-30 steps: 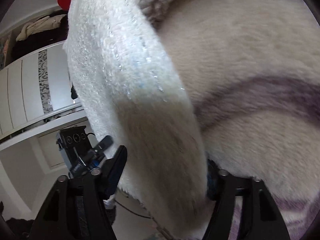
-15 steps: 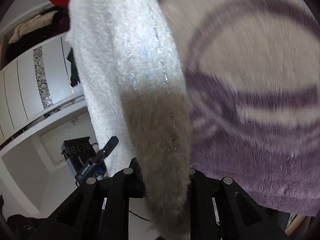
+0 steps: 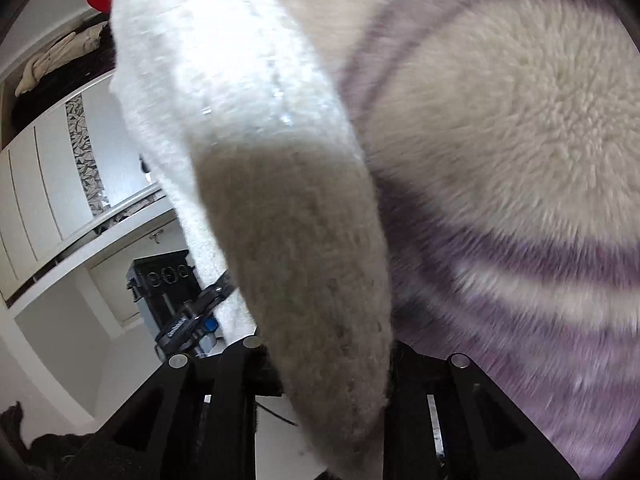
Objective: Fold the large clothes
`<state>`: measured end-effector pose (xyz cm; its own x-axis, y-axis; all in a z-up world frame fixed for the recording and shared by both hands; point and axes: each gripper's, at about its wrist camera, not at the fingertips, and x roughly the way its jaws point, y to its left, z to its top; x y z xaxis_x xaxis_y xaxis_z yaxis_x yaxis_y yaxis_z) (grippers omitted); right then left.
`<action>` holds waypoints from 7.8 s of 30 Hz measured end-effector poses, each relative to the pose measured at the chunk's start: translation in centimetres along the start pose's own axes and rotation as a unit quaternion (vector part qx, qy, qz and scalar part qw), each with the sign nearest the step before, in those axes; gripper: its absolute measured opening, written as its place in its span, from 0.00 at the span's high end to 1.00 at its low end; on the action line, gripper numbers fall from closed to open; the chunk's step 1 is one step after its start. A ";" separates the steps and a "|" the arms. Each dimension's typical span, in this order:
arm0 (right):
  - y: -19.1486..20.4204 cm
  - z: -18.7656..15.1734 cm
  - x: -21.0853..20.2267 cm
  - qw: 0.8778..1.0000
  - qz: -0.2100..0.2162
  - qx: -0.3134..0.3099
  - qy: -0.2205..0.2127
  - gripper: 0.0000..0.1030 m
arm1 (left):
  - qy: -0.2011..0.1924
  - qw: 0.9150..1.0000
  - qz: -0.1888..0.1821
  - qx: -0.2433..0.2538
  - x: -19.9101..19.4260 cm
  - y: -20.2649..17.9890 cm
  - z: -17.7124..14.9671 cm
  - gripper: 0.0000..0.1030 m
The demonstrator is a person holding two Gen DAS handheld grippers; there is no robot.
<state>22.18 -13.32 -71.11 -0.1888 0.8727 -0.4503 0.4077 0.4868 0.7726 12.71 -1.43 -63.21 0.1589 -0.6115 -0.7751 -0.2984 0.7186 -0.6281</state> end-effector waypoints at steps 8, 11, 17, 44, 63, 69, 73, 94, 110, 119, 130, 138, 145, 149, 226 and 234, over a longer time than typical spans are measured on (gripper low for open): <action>8.0 -0.4 -2.2 0.997 0.078 0.018 0.015 0.80 | 0.014 0.998 -0.050 -0.043 -5.4 -4.4 4.1 0.82; 11.4 0.9 -2.7 0.993 0.110 0.028 0.011 0.80 | 0.023 0.995 -0.073 -0.071 -6.1 -5.8 6.7 0.82; 15.8 5.8 -5.3 0.983 0.173 0.056 -0.018 0.80 | 0.018 0.989 -0.090 -0.115 -6.1 -8.8 14.5 0.81; 10.2 19.5 -21.9 0.976 -0.040 -0.069 -0.203 0.23 | -0.127 0.988 0.047 0.079 -6.8 -11.0 20.4 0.37; 19.6 19.5 -20.9 0.937 -0.064 -0.260 -0.223 0.82 | -0.164 0.966 0.068 0.189 -7.3 -17.3 25.6 0.86; 19.9 25.9 -20.9 0.936 -0.090 -0.230 -0.250 0.83 | -0.109 0.984 0.065 0.129 -1.4 -14.3 33.4 0.85; 17.7 30.3 -18.4 0.947 -0.128 -0.204 -0.211 0.83 | -0.052 0.989 0.096 0.103 2.7 -11.1 33.9 0.84; 8.9 31.1 -13.2 0.992 0.006 -0.081 -0.101 0.51 | -0.079 0.995 0.031 0.045 -3.0 -9.2 29.3 0.71; -5.4 1.9 -7.8 0.924 0.078 0.272 -0.258 0.35 | -0.100 0.948 0.301 0.001 -7.1 5.8 7.4 0.17; 4.3 2.1 -16.7 0.963 -0.108 0.092 -0.227 0.32 | -0.137 0.940 0.313 -0.008 -3.2 9.5 5.8 0.00; 20.2 16.7 -8.6 0.912 -0.299 -0.244 -0.137 0.88 | -0.168 0.930 0.327 -0.014 -3.7 9.2 4.5 0.00; 25.0 14.5 -11.0 0.883 -0.318 -0.301 -0.170 0.91 | -0.167 0.926 0.335 -0.039 -3.5 8.2 4.8 0.00; 19.5 21.9 -10.6 0.921 -0.319 -0.192 -0.112 0.82 | -0.173 0.925 0.332 -0.065 -5.6 6.7 2.5 0.00; 18.8 18.9 -12.6 0.952 -0.235 -0.177 -0.083 0.49 | -0.199 0.926 0.304 -0.100 -7.7 5.0 -0.5 0.00; 3.3 24.2 -11.7 0.985 0.001 -0.153 0.075 0.00 | -0.162 0.983 -0.058 -0.058 -2.9 1.6 8.8 0.00; 5.1 23.3 -11.4 0.979 -0.020 -0.187 0.079 0.00 | -0.131 0.991 0.023 0.023 -0.7 -3.0 11.6 0.00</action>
<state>47.28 -21.66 -72.48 -0.3459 0.8331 -0.4317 0.0469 0.4748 0.8788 24.45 0.66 -61.57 0.3878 -0.4753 -0.7898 -0.2686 0.7614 -0.5901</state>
